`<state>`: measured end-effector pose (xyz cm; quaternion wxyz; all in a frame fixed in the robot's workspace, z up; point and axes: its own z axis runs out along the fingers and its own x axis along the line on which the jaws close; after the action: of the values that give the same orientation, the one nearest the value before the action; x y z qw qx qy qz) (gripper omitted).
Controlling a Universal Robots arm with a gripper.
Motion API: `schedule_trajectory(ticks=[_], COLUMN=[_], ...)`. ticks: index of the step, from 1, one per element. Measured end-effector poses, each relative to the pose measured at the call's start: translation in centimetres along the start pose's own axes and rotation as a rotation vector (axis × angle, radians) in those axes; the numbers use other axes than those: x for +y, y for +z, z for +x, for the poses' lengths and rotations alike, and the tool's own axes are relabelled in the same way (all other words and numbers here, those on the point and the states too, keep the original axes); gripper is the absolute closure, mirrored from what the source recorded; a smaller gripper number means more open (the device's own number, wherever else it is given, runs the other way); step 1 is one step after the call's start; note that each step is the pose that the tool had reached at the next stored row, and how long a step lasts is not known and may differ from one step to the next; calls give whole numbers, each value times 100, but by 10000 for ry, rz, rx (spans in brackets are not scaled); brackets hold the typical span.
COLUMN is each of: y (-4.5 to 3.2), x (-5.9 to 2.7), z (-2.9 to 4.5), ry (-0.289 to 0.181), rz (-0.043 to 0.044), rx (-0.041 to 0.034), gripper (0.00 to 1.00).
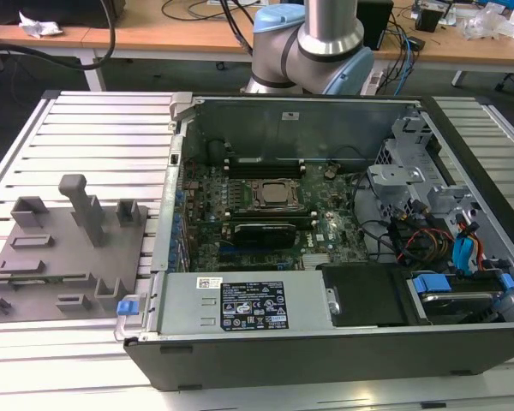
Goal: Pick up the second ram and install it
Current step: 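Pick up the second ram and move it above second insertion slot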
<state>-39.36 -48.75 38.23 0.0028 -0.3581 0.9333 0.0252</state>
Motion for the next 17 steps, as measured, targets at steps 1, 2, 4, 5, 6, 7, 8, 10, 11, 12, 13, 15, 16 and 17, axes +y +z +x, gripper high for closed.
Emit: schedule_trajectory(ticks=[1,2,4,5,6,7,8,10,11,12,13,15,16,17], y=[0,0,0,0,0,0,0,0,0,0,0,0,0,0], x=[0,0,0,0,0,0,0,0,0,0,0,0,0,0], z=[0,0,0,0,0,0,0,0,0,0,0,0,0,0], ry=[-119,-324,-604,-740,-817,-892,-969,-1276,-1425,-1602,-1796,-2087,-2216,-2315], rz=[-3,-8,-14,-17,-19,-21,-23,-30,-33,-37,-42,-49,-51,-54], rx=[5,15,28,33,36,40,44,58,64,73,81,94,100,105], gripper=[89,89,89,89,89,89,89,89,89,89,89,89,89,89])
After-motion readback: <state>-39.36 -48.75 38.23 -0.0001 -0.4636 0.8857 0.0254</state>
